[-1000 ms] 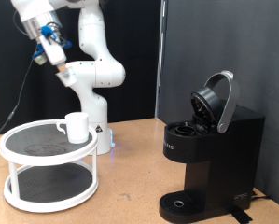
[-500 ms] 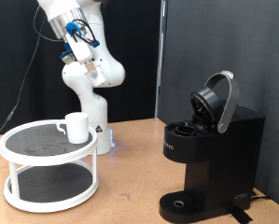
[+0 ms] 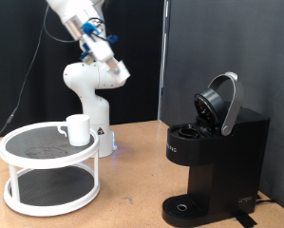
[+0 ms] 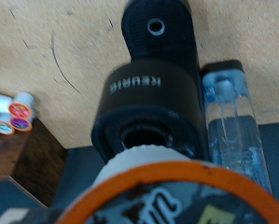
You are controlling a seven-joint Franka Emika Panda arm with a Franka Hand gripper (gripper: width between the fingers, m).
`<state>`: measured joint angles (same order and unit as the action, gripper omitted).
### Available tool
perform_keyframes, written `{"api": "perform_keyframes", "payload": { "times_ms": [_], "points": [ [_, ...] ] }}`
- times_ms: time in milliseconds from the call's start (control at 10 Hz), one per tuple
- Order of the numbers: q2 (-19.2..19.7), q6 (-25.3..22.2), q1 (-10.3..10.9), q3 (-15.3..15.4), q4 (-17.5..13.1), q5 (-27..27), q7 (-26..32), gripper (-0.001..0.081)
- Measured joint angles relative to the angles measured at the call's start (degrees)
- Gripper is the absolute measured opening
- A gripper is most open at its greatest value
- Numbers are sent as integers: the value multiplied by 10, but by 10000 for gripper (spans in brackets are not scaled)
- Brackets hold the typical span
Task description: Make a cup of coffee with the keurig machine
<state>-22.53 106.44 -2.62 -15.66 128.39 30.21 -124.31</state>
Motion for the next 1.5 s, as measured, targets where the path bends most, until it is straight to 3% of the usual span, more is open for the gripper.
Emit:
{"api": "perform_keyframes", "payload": {
  "times_ms": [800, 1000, 1300, 1500],
  "points": [
    [61, 14, 46, 86, -77, 12, -67, 368],
    [66, 35, 51, 109, -81, 12, -85, 368],
    [70, 28, 49, 109, -72, 0, -88, 368],
    [82, 56, 49, 117, -56, -2, -91, 368]
  ]
}}
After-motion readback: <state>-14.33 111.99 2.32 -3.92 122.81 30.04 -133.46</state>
